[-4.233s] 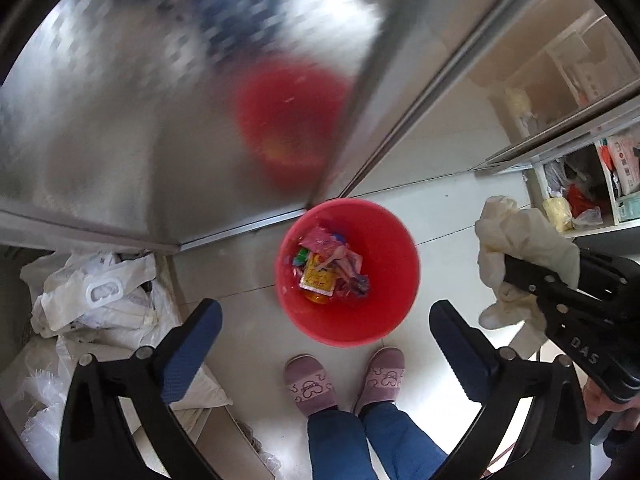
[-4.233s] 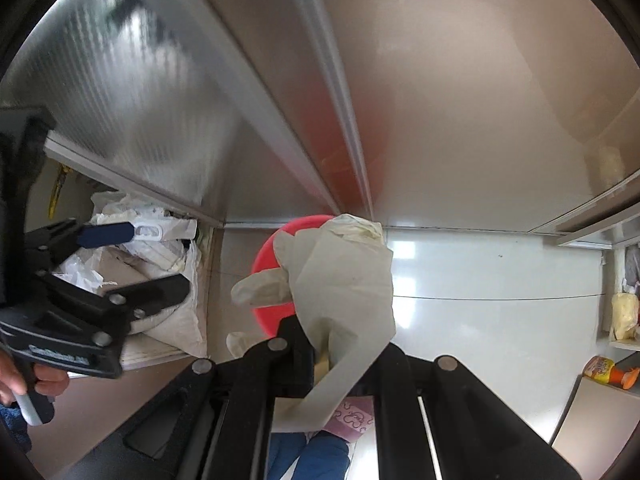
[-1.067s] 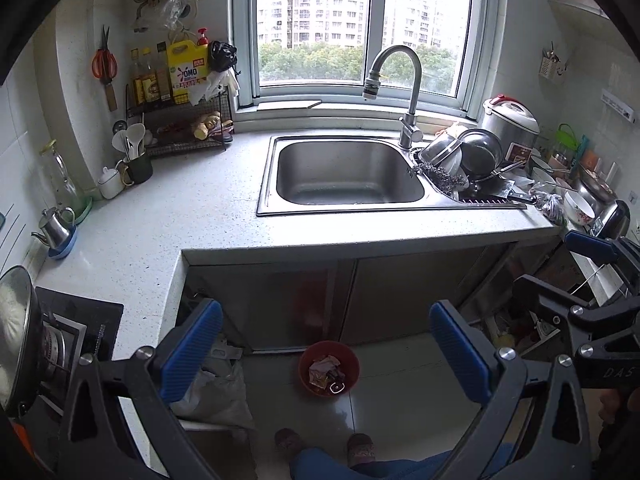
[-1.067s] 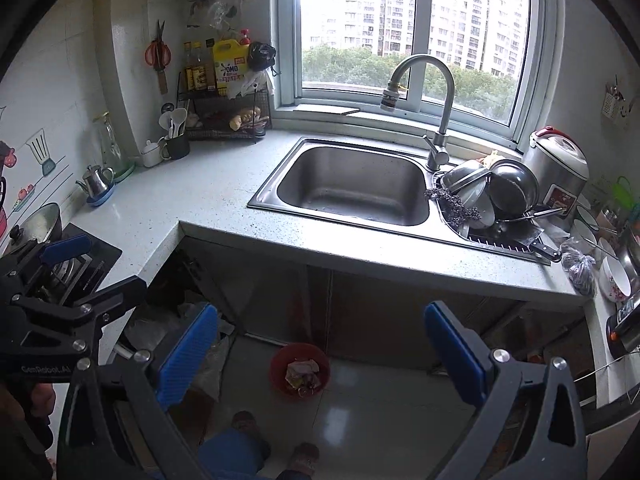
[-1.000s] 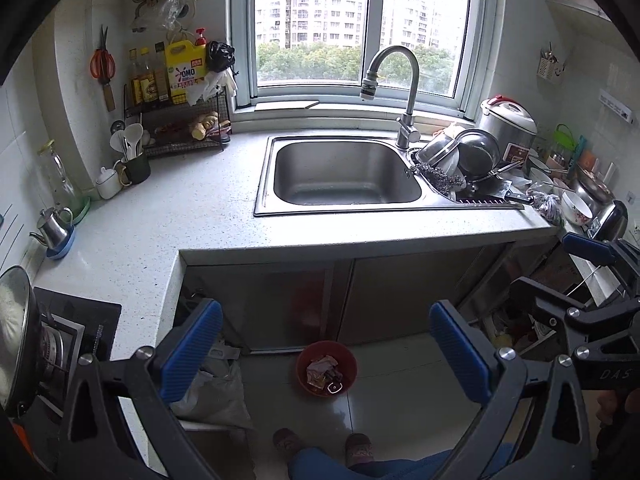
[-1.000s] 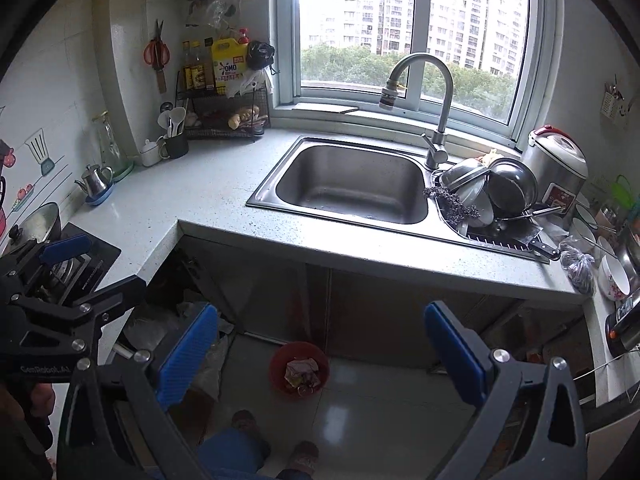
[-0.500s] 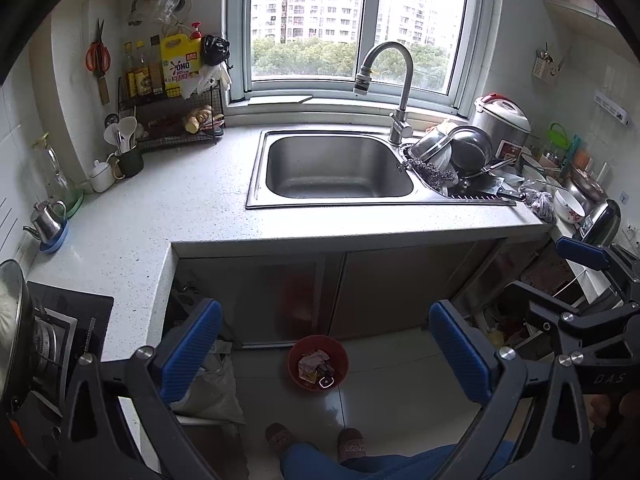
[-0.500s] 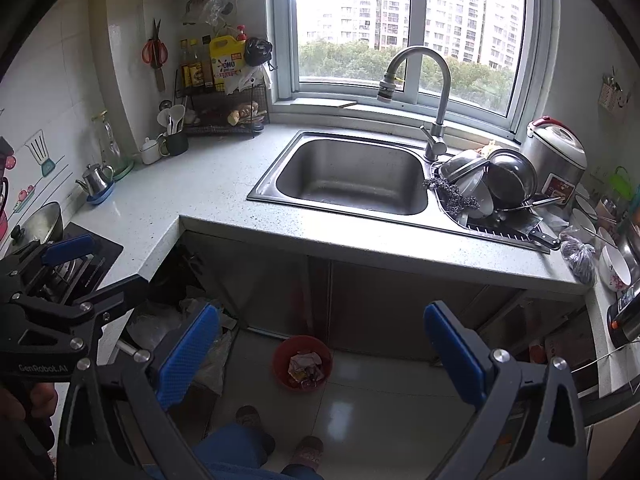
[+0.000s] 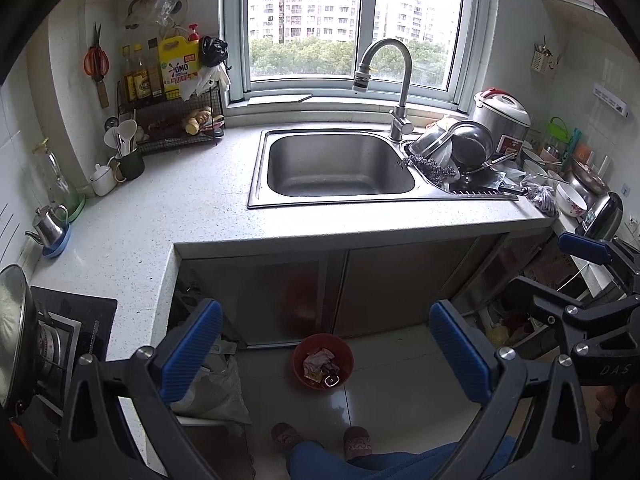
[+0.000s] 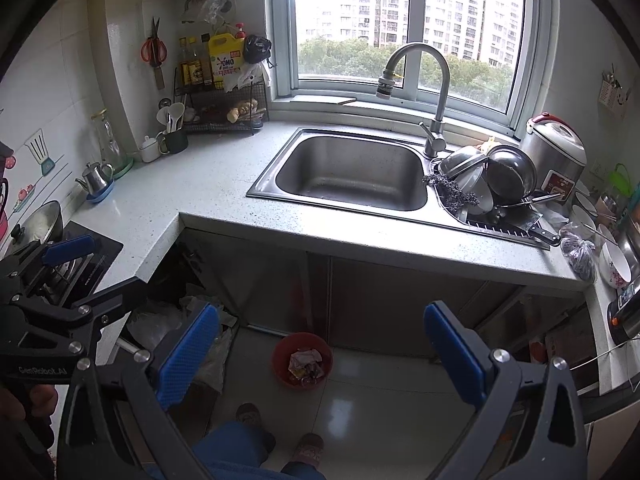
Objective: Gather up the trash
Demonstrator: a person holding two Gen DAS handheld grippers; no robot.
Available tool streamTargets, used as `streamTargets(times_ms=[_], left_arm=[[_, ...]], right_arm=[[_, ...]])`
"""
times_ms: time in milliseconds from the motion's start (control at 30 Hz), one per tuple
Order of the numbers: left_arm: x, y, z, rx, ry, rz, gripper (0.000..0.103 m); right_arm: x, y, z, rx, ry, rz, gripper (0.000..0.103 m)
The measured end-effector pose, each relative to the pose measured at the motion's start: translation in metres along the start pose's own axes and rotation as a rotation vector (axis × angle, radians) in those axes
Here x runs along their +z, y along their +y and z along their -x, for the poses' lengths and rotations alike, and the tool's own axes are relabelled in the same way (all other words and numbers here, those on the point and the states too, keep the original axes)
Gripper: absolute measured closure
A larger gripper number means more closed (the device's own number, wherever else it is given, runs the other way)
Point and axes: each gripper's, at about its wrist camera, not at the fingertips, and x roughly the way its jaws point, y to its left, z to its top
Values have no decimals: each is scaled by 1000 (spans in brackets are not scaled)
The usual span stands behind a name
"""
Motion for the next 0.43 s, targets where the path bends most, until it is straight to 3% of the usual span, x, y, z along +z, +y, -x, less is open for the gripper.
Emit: streamTargets(times_ms=[433], left_arm=[[1, 0, -3, -2, 12, -8, 0]], right_arm=[[4, 1, -3, 23, 8, -7, 0]])
